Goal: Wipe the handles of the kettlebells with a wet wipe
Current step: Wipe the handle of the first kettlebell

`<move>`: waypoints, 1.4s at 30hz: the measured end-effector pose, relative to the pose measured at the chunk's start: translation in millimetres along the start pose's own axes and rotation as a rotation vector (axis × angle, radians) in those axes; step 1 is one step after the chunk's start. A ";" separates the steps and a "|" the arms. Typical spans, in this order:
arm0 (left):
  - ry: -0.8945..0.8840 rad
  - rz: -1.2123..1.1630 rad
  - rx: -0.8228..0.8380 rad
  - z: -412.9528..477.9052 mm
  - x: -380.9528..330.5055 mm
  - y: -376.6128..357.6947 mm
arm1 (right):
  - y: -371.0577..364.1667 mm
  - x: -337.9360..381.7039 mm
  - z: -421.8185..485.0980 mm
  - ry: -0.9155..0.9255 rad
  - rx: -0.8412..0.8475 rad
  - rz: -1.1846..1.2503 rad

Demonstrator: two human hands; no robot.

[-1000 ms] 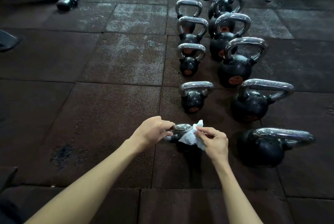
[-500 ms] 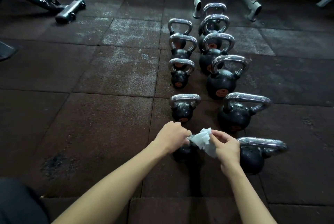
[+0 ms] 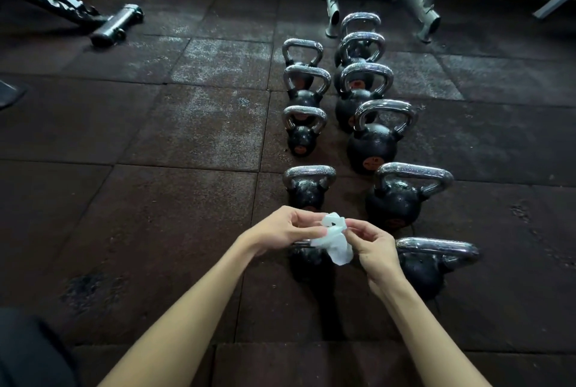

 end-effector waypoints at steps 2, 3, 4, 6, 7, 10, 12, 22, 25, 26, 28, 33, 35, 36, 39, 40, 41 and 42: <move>-0.016 -0.041 -0.015 1.0 7.0 -4.5 | -3.0 -0.8 1.3 0.005 -0.019 -0.019; -0.029 -0.035 -0.062 0.2 8.6 -4.1 | -5.9 -0.7 2.0 0.008 -0.016 -0.027; -0.037 0.004 -0.126 -1.4 10.1 -2.0 | -10.8 0.1 2.6 0.011 0.004 -0.034; -0.029 0.114 -0.250 -6.7 14.2 4.9 | -18.4 1.3 5.5 0.012 0.058 -0.078; -0.023 0.157 -0.295 -11.2 16.4 8.8 | -18.9 1.7 8.4 0.018 0.072 -0.143; 0.022 0.275 -0.447 -34.3 29.3 38.9 | -15.6 13.6 17.7 0.126 0.021 -0.688; 0.062 0.345 -0.561 -54.7 39.5 63.3 | -41.4 14.0 24.3 0.230 0.098 -1.124; 0.019 0.371 -0.598 -53.9 75.4 47.3 | -39.3 -3.4 35.8 0.254 0.174 -1.198; -0.024 0.453 -0.622 -49.5 76.2 46.4 | -26.5 -8.1 32.5 0.222 0.170 -1.156; -0.020 0.456 -0.625 -47.8 78.9 47.6 | -21.7 -8.9 31.8 0.208 0.167 -1.145; -0.028 0.405 -0.620 -43.0 82.4 45.9 | -12.8 -9.8 29.9 0.180 0.154 -1.120; -0.180 0.514 -0.571 -21.7 56.7 22.6 | 4.6 -5.0 22.4 0.164 0.098 -1.066; -0.152 0.490 -0.554 -13.1 67.4 27.9 | 12.1 -3.4 21.1 0.164 0.081 -1.058; -0.132 0.443 -0.546 -10.0 76.2 32.7 | 16.0 -3.2 20.8 0.163 0.073 -1.058; -0.173 0.346 -0.531 -2.7 82.7 33.2 | 25.4 -3.0 19.7 0.151 0.051 -1.037; -0.216 0.357 -0.531 -1.0 76.5 28.3 | 26.3 -2.4 19.1 0.151 0.044 -1.033; -0.255 0.354 -0.527 0.5 69.7 23.7 | 25.9 -1.7 18.4 0.151 0.039 -1.027; -0.286 0.338 -0.523 1.5 64.6 20.7 | 24.7 -1.3 17.8 0.156 0.037 -1.014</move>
Point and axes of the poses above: each hand's wrist, its own z-axis towards the middle knuckle, its own y-axis out of the back of the hand, x = y × z, the point moved 10 cm from there along z, towards the middle knuckle, and after that the axes turned 11 degrees about x, right-handed, at the moved point
